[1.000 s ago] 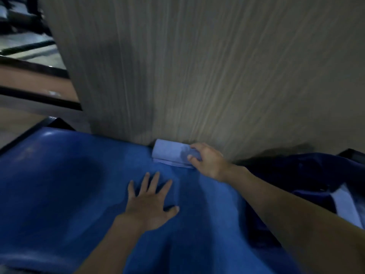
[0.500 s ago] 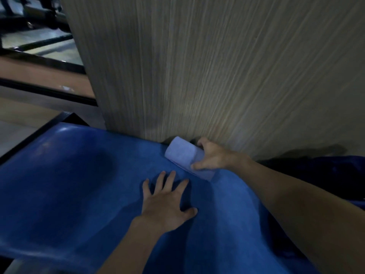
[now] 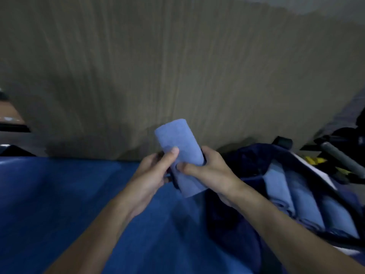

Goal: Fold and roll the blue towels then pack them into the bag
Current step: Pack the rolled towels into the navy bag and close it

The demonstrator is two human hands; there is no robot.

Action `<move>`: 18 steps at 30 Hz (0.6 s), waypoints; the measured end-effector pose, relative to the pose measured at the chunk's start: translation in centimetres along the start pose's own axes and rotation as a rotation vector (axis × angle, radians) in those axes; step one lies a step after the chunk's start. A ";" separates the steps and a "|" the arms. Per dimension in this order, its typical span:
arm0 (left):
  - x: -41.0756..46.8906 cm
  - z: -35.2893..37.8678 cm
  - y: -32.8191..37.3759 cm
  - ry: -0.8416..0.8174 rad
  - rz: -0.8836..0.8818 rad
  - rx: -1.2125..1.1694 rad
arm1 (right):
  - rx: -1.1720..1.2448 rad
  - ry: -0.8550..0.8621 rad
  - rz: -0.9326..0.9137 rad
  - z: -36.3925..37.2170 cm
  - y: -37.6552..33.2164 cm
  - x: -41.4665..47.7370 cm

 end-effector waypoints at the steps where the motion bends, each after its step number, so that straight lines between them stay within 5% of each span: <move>1: 0.3 2.1 0.9 -0.019 0.020 -0.009 | 0.040 0.021 -0.014 -1.6 -0.1 -1.4; 13: 0.2 23.5 2.9 -0.188 0.210 0.106 | 0.231 0.317 -0.305 -19.7 4.1 -13.4; 15: 0.9 25.8 2.4 -0.244 0.310 0.259 | 0.201 0.410 -0.311 -22.3 5.4 -14.5; 18: 2.7 28.1 1.9 -0.374 0.698 0.801 | 0.209 0.501 -0.250 -25.7 7.6 -15.4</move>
Point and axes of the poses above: each hand's wrist, its own x-axis towards the middle knuckle, its own z-axis out of the palm, y = z × x, the point moved 4 cm from there along x, towards the middle knuckle, and after that the axes turned 14 degrees about z, right-handed, at the moved point
